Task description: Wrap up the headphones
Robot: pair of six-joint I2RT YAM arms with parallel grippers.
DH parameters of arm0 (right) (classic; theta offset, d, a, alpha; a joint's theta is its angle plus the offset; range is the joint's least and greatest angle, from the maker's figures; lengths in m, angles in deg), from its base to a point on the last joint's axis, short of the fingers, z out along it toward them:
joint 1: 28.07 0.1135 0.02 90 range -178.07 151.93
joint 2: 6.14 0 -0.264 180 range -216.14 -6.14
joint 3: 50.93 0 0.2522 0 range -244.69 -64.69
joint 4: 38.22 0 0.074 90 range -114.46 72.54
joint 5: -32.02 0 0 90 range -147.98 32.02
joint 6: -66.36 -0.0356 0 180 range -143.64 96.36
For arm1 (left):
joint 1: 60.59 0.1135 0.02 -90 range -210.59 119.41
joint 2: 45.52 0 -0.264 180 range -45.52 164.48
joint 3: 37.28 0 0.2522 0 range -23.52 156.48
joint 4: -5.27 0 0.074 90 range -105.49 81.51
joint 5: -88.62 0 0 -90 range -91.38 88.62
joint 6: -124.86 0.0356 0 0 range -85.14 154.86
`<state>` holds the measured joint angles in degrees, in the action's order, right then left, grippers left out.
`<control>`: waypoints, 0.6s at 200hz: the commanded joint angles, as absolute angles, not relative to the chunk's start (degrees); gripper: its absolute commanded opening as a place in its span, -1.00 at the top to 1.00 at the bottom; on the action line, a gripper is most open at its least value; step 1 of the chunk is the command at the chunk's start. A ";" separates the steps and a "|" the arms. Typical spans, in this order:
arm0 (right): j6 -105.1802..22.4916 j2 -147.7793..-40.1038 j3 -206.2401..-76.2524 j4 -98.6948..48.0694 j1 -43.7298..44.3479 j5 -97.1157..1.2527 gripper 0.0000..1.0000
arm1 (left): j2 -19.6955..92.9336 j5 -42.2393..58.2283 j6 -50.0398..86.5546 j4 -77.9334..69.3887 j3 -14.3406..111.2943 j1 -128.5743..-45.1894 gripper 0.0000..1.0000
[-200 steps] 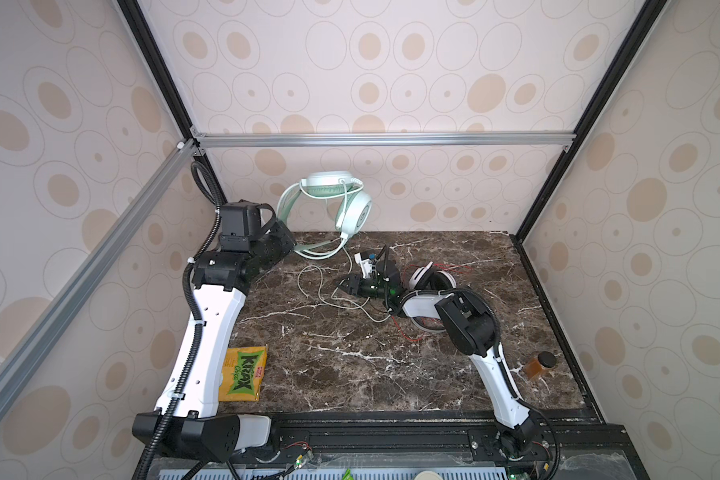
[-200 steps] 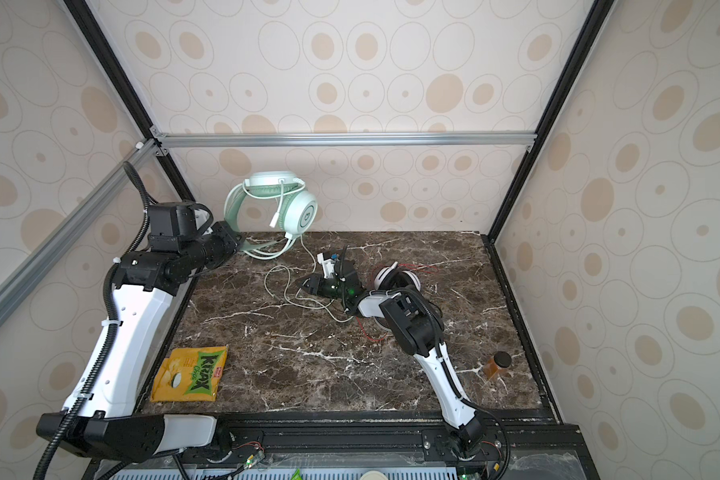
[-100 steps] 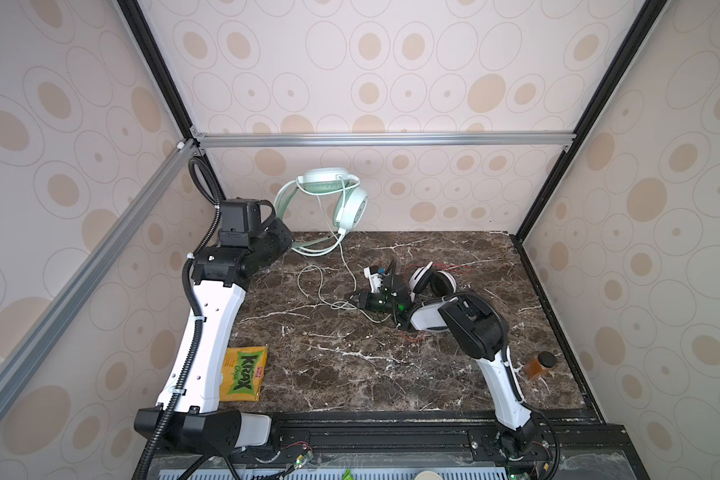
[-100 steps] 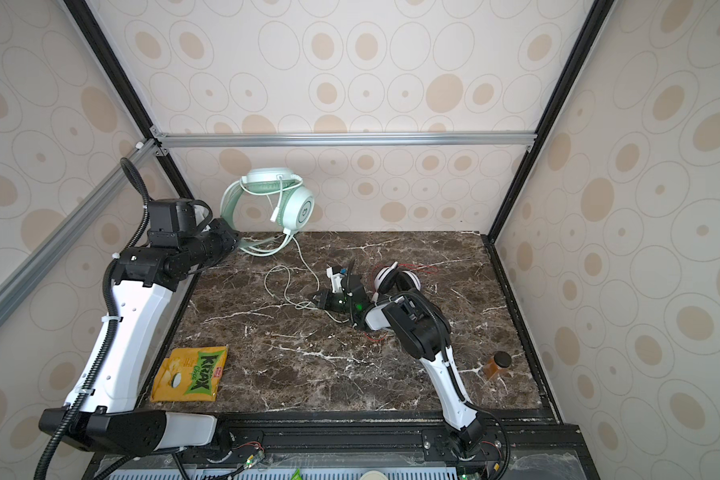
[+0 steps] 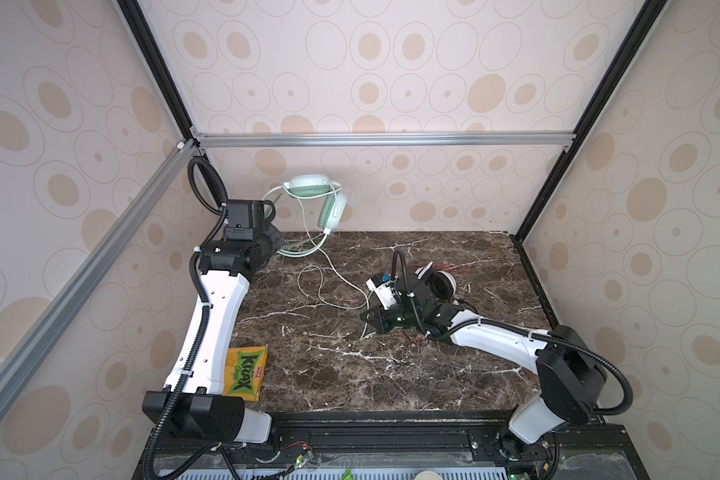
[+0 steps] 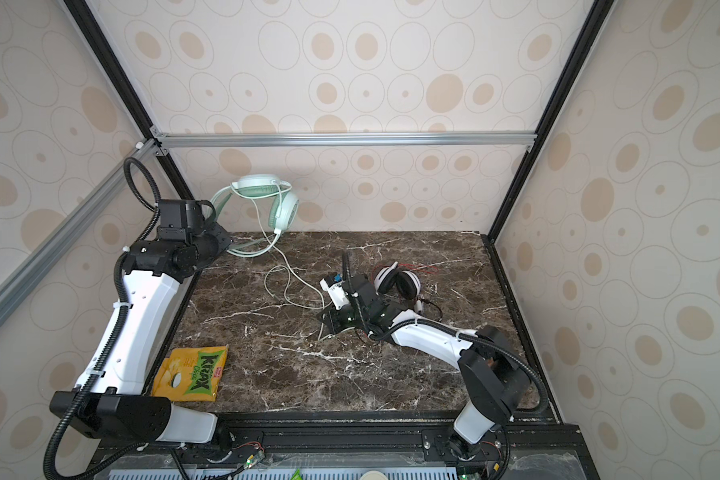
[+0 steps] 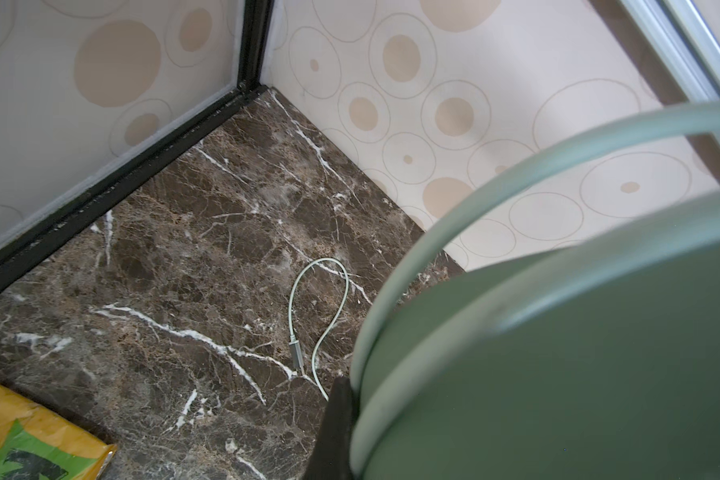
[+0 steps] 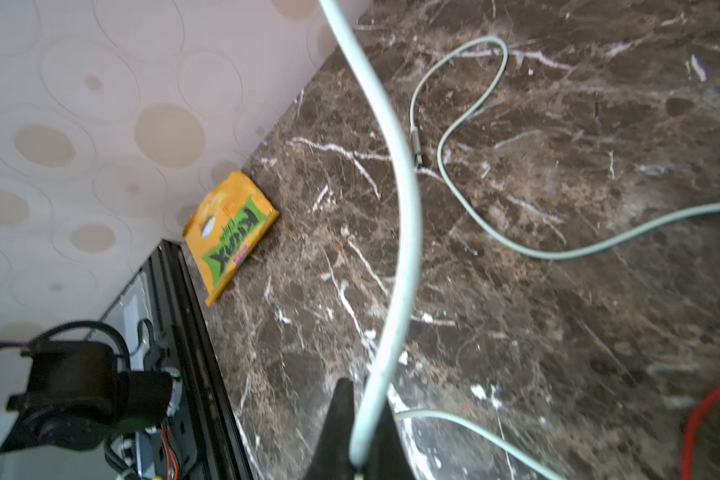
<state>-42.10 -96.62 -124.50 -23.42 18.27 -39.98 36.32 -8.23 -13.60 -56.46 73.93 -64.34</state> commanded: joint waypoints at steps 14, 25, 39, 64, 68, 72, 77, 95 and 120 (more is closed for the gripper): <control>-35.21 -90.77 -123.40 -7.00 22.20 -46.87 1.00 | 37.30 -15.75 -14.27 -55.58 75.87 -63.85 1.00; -34.59 -88.94 -123.49 -4.58 23.78 -47.95 1.00 | 37.54 -17.34 -14.01 -55.82 75.09 -63.89 1.00; -33.47 -87.18 -124.36 -1.36 25.69 -49.70 1.00 | 37.39 -18.86 -13.59 -55.21 73.33 -63.89 1.00; -31.50 -86.06 -127.07 4.51 27.45 -52.32 1.00 | 36.66 -19.14 -12.63 -53.41 69.79 -63.89 1.00; -31.33 -86.03 -127.75 5.63 27.58 -52.84 1.00 | 36.61 -19.13 -12.62 -53.37 69.31 -63.85 1.00; -31.08 -85.96 -128.38 6.57 27.67 -53.36 1.00 | 36.46 -19.05 -12.43 -53.20 68.81 -63.87 1.00; -30.73 -85.68 -129.10 7.49 27.73 -54.01 1.00 | 36.27 -18.97 -12.14 -53.02 68.14 -63.86 1.00; -29.26 -84.28 -131.75 10.11 27.97 -56.95 1.00 | 35.79 -19.09 -11.61 -52.98 65.76 -63.87 1.00; -25.87 -82.32 -137.12 14.42 28.09 -59.97 1.00 | 35.75 -19.22 -10.16 -53.40 62.97 -64.02 1.00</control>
